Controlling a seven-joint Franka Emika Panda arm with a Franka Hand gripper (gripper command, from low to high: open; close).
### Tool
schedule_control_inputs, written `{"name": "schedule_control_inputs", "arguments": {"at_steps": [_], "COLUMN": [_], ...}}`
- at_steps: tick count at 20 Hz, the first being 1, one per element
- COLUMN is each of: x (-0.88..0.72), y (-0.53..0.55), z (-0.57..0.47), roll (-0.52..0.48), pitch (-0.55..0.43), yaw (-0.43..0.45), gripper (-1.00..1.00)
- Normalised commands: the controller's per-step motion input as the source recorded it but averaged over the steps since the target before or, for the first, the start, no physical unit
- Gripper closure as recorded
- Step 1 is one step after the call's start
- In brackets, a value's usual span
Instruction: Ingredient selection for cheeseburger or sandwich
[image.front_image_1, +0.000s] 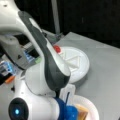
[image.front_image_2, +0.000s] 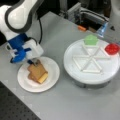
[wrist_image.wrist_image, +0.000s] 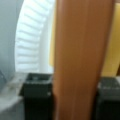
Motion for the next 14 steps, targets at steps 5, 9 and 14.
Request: {"name": "schedule_control_inputs", "arguments": {"at_steps": [5, 9, 14], "x": [0.21, 0.2, 0.2], "y": [0.0, -0.05, -0.1], "z": [0.06, 0.05, 0.02], "roll": [0.006, -0.008, -0.013], "pitch": [0.104, 0.102, 0.093], "yaw": [0.17, 0.166, 0.171], "gripper": [1.0, 1.0, 1.0]}}
